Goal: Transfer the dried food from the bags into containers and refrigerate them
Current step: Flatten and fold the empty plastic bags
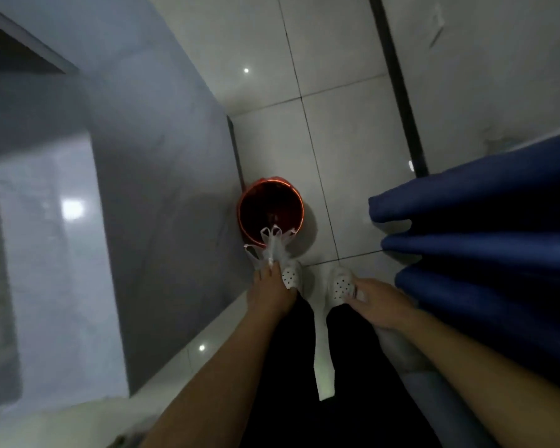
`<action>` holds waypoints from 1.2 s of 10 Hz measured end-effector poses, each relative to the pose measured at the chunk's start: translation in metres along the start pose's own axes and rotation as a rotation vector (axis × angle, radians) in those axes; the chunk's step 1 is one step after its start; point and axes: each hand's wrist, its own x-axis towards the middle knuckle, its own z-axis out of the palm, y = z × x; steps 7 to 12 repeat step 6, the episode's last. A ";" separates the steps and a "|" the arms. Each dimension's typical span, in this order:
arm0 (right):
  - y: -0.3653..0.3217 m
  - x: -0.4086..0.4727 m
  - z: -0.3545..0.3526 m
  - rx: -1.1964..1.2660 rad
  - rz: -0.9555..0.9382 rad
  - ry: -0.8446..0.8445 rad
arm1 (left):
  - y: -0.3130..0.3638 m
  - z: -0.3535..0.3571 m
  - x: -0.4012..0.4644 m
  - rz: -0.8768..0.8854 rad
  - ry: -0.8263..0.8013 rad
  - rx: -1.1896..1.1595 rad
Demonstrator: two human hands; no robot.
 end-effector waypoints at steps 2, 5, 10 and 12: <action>0.034 0.097 0.010 0.051 0.136 0.045 | -0.017 0.032 0.120 -0.047 0.041 0.008; 0.031 0.179 0.007 -0.195 0.050 0.106 | -0.033 0.064 0.204 -0.034 -0.058 0.163; 0.017 0.162 -0.004 -0.263 0.025 0.108 | -0.025 0.061 0.178 -0.019 -0.074 0.219; 0.017 0.162 -0.004 -0.263 0.025 0.108 | -0.025 0.061 0.178 -0.019 -0.074 0.219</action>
